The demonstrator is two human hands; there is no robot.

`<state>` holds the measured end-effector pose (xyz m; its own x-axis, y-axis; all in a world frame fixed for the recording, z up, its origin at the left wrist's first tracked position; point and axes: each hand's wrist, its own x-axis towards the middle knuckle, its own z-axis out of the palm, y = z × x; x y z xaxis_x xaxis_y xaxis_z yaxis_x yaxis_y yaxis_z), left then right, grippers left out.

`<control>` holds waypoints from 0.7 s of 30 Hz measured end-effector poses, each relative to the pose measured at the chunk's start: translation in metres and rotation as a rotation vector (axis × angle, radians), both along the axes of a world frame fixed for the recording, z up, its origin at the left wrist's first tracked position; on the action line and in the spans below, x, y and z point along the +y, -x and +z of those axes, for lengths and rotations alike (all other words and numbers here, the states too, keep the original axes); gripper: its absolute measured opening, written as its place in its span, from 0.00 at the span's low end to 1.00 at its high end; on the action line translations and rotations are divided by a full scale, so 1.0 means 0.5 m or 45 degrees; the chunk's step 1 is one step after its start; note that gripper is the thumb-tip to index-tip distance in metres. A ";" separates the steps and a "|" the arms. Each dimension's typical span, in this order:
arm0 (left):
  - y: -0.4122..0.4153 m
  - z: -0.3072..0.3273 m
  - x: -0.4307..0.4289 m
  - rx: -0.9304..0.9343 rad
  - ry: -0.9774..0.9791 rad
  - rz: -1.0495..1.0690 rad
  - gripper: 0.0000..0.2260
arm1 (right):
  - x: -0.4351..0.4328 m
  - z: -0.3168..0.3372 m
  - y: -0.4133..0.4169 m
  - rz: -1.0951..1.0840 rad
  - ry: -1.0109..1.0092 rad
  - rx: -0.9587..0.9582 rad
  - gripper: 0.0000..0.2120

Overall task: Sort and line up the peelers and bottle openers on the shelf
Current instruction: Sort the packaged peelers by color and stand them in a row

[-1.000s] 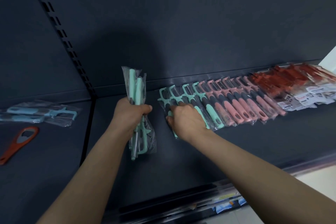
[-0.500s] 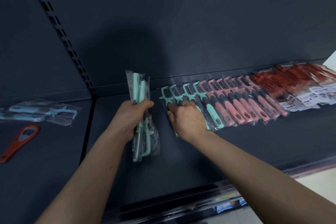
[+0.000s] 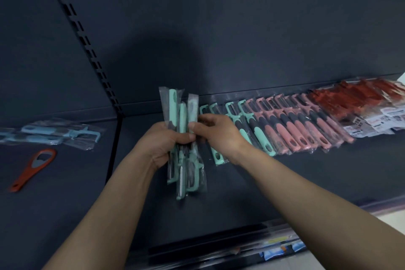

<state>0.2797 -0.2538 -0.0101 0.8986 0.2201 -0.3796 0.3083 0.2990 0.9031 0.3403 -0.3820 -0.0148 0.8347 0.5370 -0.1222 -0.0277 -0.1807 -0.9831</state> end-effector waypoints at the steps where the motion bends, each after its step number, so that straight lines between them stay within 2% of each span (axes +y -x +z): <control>1: 0.002 0.002 0.001 0.006 -0.002 -0.008 0.10 | 0.003 0.005 -0.001 -0.010 -0.017 0.032 0.02; 4: 0.008 0.007 0.007 0.011 -0.013 0.053 0.07 | 0.011 0.015 -0.005 -0.091 0.069 -0.028 0.03; 6: 0.007 0.007 0.018 0.004 -0.028 0.204 0.05 | 0.013 0.025 -0.011 -0.184 0.076 -0.093 0.04; 10: 0.002 0.011 0.055 -0.038 0.012 0.488 0.04 | 0.012 0.059 -0.026 -0.290 -0.052 -0.276 0.03; 14: 0.001 0.019 0.069 -0.054 0.000 0.550 0.05 | 0.012 0.072 -0.028 -0.331 -0.055 -0.486 0.06; 17: 0.002 0.020 0.061 -0.060 -0.007 0.522 0.05 | 0.009 0.061 -0.013 -0.336 -0.216 -0.435 0.08; 19: 0.004 0.016 0.055 -0.062 -0.022 0.497 0.06 | 0.008 0.048 -0.001 -0.317 -0.311 -0.371 0.14; 21: 0.005 0.012 0.051 -0.057 -0.042 0.484 0.06 | 0.007 0.032 0.007 -0.290 -0.304 -0.352 0.16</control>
<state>0.2774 -0.2281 -0.0040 0.7663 0.5521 -0.3287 0.1410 0.3546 0.9243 0.3367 -0.3786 0.0010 0.9191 0.3213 0.2279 0.2296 0.0330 -0.9727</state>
